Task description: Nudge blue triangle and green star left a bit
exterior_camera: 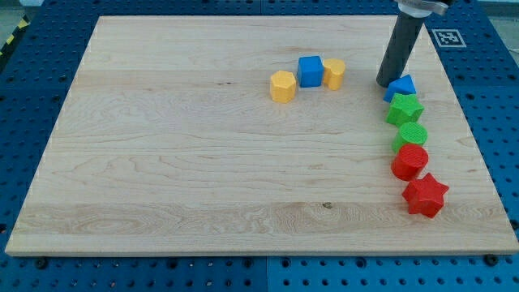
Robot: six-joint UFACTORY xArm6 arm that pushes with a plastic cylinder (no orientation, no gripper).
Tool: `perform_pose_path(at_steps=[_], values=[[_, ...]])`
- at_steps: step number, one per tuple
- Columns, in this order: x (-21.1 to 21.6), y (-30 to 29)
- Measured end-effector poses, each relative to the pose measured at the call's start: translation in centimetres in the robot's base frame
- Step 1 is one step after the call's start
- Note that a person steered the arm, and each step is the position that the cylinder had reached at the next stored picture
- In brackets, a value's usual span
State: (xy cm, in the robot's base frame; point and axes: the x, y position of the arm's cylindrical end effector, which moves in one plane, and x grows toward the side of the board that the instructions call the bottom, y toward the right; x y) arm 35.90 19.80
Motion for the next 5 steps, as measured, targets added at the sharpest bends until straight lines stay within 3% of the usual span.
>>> perform_pose_path(at_steps=[2,3,5], values=[[-4.2,4.6],[-3.3,6.9],[2.8,7.0]])
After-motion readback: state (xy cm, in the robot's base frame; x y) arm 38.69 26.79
